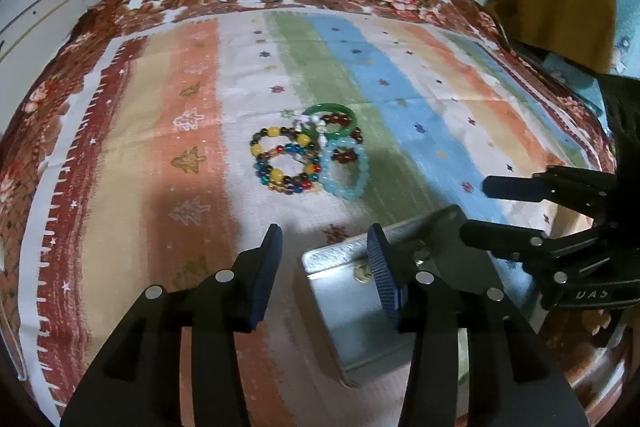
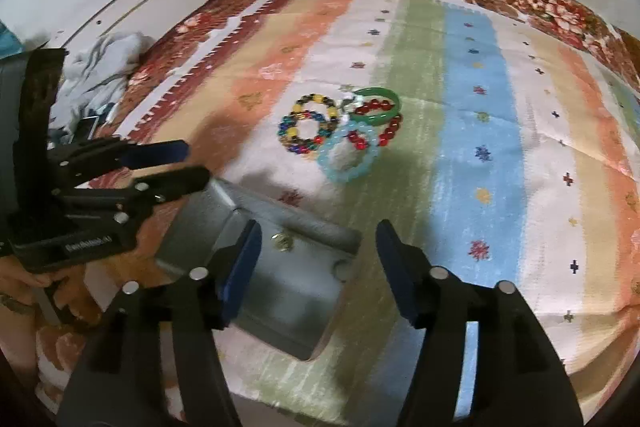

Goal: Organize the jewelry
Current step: 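Move both tools back over the pile of bracelets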

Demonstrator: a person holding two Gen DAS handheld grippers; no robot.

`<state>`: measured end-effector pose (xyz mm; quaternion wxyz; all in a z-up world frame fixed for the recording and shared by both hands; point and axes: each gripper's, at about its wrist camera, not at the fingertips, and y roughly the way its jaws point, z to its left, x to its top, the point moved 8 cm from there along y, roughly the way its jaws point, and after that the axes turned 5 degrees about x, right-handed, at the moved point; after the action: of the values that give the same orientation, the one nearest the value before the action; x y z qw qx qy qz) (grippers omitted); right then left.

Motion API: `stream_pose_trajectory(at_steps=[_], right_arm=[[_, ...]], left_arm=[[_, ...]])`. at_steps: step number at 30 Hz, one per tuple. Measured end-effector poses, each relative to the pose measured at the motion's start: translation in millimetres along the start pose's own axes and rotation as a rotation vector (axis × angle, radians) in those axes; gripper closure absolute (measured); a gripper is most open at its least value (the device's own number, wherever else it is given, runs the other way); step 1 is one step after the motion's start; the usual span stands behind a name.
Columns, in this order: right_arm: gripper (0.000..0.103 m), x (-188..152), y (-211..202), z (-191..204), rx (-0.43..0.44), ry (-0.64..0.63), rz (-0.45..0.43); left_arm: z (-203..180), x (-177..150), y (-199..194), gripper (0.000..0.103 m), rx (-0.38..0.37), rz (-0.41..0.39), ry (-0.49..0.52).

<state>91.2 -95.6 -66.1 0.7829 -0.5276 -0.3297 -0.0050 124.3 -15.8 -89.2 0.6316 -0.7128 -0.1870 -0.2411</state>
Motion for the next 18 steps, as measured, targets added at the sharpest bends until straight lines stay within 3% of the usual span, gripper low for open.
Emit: stream_pose_trajectory(at_steps=[4,18], right_arm=[[0.035,7.1,1.5,-8.2,-0.023,0.009,-0.006],[0.034,30.0,27.2,-29.7,-0.047,0.061,0.027]], left_arm=[[4.1,6.8,3.9,0.057,0.010,0.008,0.002],[30.1,28.9,30.8,0.057,0.055,0.046,-0.011]])
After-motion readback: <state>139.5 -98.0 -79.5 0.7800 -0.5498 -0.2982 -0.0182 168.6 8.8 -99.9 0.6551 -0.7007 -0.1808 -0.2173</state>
